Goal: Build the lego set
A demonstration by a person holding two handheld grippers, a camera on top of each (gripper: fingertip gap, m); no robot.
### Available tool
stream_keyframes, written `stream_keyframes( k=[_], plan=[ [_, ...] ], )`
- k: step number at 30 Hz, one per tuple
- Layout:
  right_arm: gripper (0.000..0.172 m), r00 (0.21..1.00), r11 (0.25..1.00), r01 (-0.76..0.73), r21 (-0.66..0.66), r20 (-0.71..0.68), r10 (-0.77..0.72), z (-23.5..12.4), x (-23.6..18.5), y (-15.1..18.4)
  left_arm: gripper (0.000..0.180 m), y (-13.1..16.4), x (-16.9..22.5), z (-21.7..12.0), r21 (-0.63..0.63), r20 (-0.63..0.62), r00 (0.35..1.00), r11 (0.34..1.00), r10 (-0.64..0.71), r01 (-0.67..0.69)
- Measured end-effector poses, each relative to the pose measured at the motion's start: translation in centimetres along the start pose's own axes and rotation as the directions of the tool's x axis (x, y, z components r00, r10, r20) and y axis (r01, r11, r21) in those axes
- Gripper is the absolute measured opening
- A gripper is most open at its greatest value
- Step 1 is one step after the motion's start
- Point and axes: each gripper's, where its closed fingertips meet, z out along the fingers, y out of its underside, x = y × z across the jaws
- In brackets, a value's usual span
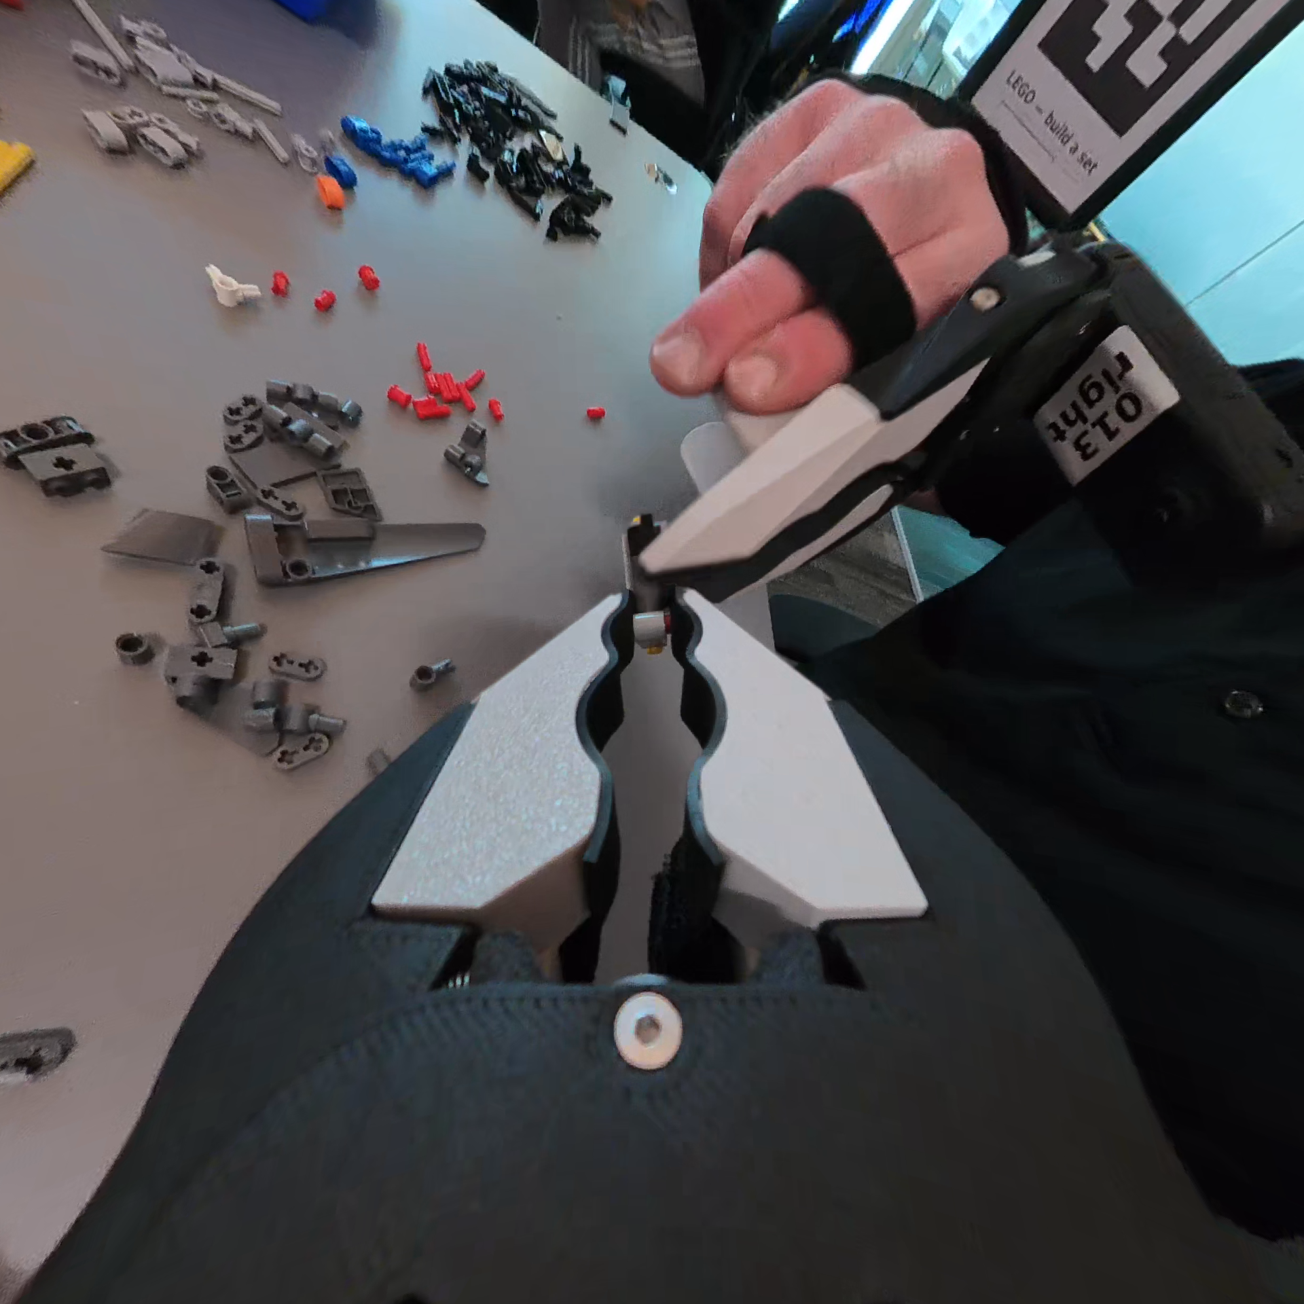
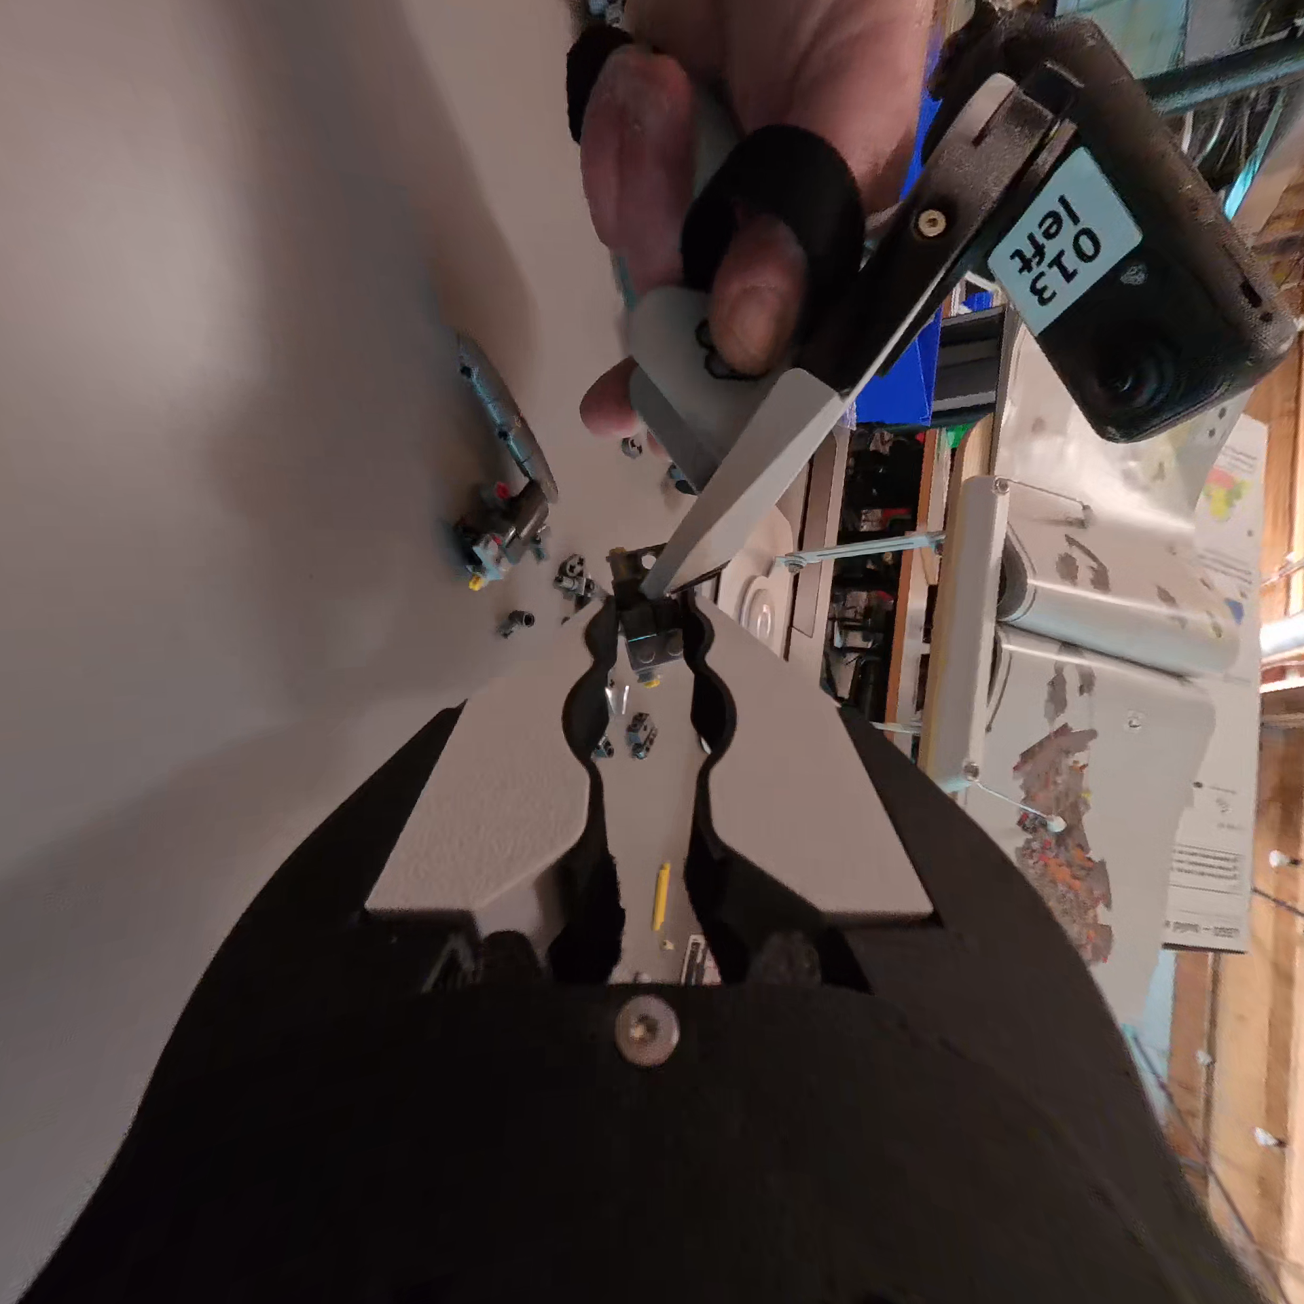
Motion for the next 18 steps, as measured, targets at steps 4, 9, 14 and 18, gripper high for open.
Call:
stream_keyframes(
  k=[4,9,14,18],
  plan=[
    [0.014,0.996,0.997,-0.08,0.006,0.04,0.08,0.6,-0.6,-0.7,0.008,0.8,0.0,-0.6,-0.012,0.007,1.0,1.0,-0.009,0.009],
    [0.013,0.962,0.967,-0.254,0.034,0.109,0.249,1.0,-1.6,-2.1,0.014,2.1,0.7,-1.3,-0.004,0.045,0.999,1.0,-0.012,0.012],
    [0.014,0.86,0.898,-0.44,-0.023,0.277,0.428,1.7,-4.2,-3.1,0.033,3.3,-0.1,-3.7,0.033,0.213,0.977,0.999,0.023,-0.031],
    [0.014,0.677,0.798,-0.592,-0.115,0.466,0.569,2.3,-7.0,-3.8,0.034,5.5,-0.4,-5.7,-0.03,0.357,0.927,0.993,0.116,-0.113]
  ],
)
